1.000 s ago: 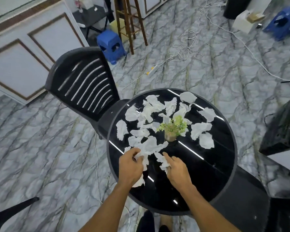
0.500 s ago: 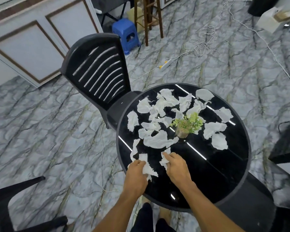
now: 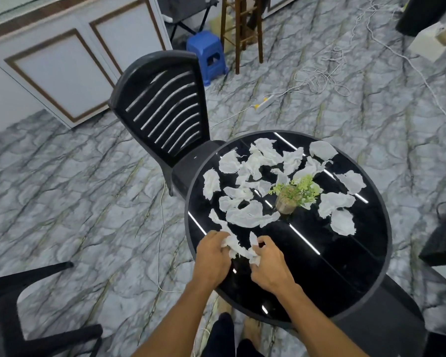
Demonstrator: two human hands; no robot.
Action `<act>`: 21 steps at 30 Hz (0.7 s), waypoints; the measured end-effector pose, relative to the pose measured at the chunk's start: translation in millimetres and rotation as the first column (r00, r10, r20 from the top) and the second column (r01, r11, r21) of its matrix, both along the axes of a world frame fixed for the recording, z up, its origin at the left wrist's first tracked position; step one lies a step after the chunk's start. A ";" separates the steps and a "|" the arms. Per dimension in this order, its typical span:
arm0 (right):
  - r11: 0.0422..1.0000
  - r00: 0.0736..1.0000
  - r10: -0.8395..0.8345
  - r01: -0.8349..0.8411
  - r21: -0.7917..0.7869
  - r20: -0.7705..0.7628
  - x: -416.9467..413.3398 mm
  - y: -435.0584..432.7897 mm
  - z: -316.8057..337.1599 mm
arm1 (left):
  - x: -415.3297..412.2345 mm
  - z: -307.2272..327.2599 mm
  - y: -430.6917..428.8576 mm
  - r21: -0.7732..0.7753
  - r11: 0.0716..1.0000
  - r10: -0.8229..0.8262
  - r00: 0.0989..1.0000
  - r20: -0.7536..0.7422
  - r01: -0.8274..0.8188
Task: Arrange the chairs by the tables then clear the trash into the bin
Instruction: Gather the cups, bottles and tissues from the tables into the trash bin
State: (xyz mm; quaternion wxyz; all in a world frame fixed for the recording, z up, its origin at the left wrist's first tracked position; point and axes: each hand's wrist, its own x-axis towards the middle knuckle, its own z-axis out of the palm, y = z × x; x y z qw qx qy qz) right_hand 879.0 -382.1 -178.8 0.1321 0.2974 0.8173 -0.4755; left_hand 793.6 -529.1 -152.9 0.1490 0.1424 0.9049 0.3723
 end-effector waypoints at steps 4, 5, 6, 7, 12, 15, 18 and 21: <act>0.984 0.997 0.065 -0.068 0.162 0.029 0.4 3.3 -1.9 | -19.3 -0.2 3.6 -0.050 0.999 0.006 0.998 0.069 -0.003; 0.967 0.992 0.123 -0.127 0.222 0.028 0.2 3.5 -1.4 | -22.1 -4.8 4.4 -0.109 0.994 -0.018 0.994 0.109 0.029; 0.948 0.987 0.159 -0.156 0.276 0.009 0.3 3.0 0.2 | -24.3 -9.3 5.1 -0.154 0.986 -0.038 0.988 0.147 0.061; 0.936 0.985 0.171 -0.155 0.315 -0.023 -0.6 3.1 2.5 | -26.1 -13.6 6.6 -0.168 0.982 -0.061 0.983 0.171 0.090; 0.870 0.958 0.225 -0.117 0.478 -0.175 -34.5 15.8 15.8 | -19.8 -19.4 5.9 -0.183 0.976 -0.094 0.989 0.115 0.114; 0.811 0.934 0.344 -0.246 0.531 -0.093 -60.6 23.4 15.3 | -17.7 -8.0 1.6 -0.093 0.989 -0.111 0.993 0.031 0.114; 0.803 0.932 0.362 -0.294 0.519 -0.033 -73.0 23.9 9.4 | -27.0 9.6 1.5 -0.091 0.992 -0.089 0.996 0.000 0.089; 0.843 0.945 0.326 -0.299 0.447 0.016 -74.1 19.6 8.3 | -44.8 23.0 3.6 -0.065 0.997 -0.054 0.998 -0.021 0.053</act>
